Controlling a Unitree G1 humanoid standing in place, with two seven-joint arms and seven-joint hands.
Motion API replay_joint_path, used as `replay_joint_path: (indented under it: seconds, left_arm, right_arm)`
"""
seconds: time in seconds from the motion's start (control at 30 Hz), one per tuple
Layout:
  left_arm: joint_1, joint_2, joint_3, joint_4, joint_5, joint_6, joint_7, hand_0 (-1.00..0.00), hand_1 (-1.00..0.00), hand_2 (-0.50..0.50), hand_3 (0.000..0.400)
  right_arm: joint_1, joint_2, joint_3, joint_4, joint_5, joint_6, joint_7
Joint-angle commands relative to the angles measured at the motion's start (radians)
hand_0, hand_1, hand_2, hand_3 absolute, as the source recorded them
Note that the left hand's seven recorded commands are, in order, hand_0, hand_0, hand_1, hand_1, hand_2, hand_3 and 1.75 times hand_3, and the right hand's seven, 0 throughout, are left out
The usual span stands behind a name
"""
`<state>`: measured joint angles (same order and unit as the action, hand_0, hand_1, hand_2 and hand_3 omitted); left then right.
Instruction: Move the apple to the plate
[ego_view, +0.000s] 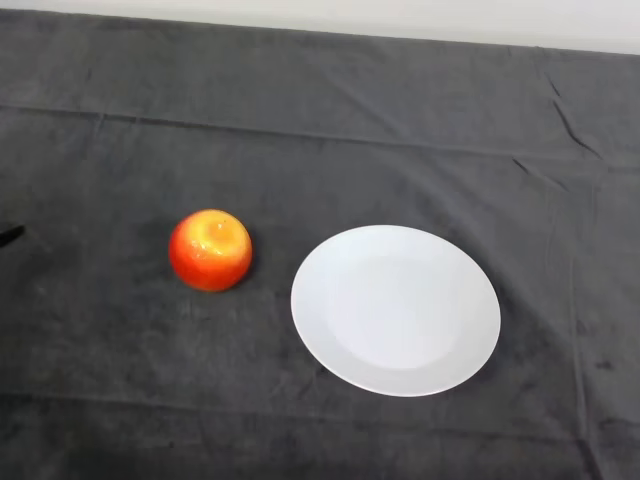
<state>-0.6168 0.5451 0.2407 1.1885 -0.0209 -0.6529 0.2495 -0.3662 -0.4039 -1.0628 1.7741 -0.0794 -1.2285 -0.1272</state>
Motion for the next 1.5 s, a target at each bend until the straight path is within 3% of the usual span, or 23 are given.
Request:
replay_joint_path:
  seconds: [0.03,0.7,1.5]
  left_arm:
    - [-0.059,-0.026,-0.021,-0.002,0.017,-0.026,-0.011,0.0,0.0,0.0,0.0]
    - [-0.105,-0.081,-0.095,0.019,0.085,-0.053,-0.052,0.0,0.0,0.0,0.0]
    - [-0.128,-0.166,-0.207,0.009,0.173,-0.053,-0.114,0.0,0.0,0.0,0.0]
  right_arm:
    - [0.116,0.153,-0.0015,0.069,0.0293,0.072,0.0007]
    - [0.114,0.154,0.0177,0.068,0.0565,0.074,0.0097]
    - [0.111,0.155,0.0366,0.069,0.082,0.074,0.0167]
